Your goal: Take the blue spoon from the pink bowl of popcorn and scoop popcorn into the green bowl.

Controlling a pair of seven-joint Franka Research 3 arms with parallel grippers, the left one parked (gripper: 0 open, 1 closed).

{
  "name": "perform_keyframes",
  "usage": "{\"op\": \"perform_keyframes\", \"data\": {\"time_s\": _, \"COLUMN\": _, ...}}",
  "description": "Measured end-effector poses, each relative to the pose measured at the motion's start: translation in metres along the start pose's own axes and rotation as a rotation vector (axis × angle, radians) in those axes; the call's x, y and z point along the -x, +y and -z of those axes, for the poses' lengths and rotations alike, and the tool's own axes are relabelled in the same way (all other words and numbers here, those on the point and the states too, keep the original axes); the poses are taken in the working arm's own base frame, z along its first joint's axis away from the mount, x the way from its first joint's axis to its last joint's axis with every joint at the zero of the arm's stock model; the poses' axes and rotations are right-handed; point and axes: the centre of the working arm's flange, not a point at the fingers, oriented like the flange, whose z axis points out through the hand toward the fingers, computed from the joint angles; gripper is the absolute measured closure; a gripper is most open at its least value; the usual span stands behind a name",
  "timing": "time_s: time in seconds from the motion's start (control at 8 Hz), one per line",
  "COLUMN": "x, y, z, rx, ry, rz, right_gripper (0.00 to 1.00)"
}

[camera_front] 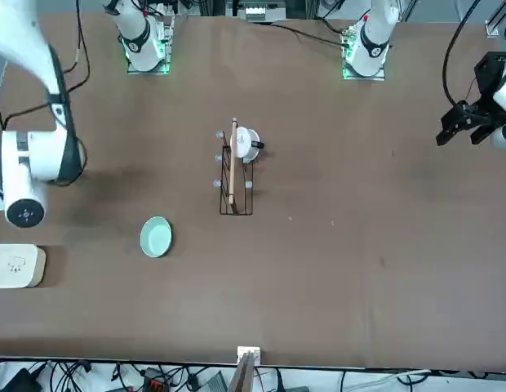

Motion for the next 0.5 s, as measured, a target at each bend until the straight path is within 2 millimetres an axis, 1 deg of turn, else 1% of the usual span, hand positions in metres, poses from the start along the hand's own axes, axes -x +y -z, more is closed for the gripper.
{"op": "perform_keyframes", "data": {"time_s": 0.12, "x": -0.008, "y": -0.025, "z": -0.012, "rx": 0.011, "ry": 0.013, "rz": -0.077, "right_gripper": 0.01}}
{"op": "perform_keyframes", "data": {"time_s": 0.25, "x": -0.011, "y": -0.047, "z": -0.02, "rx": 0.025, "ry": 0.03, "rz": -0.123, "right_gripper": 0.01}}
{"op": "perform_keyframes", "data": {"time_s": 0.38, "x": -0.011, "y": -0.063, "z": -0.026, "rx": 0.035, "ry": 0.05, "rz": -0.154, "right_gripper": 0.01}}
{"op": "perform_keyframes", "data": {"time_s": 0.5, "x": -0.01, "y": -0.074, "z": -0.032, "rx": 0.045, "ry": 0.064, "rz": -0.178, "right_gripper": 0.01}}
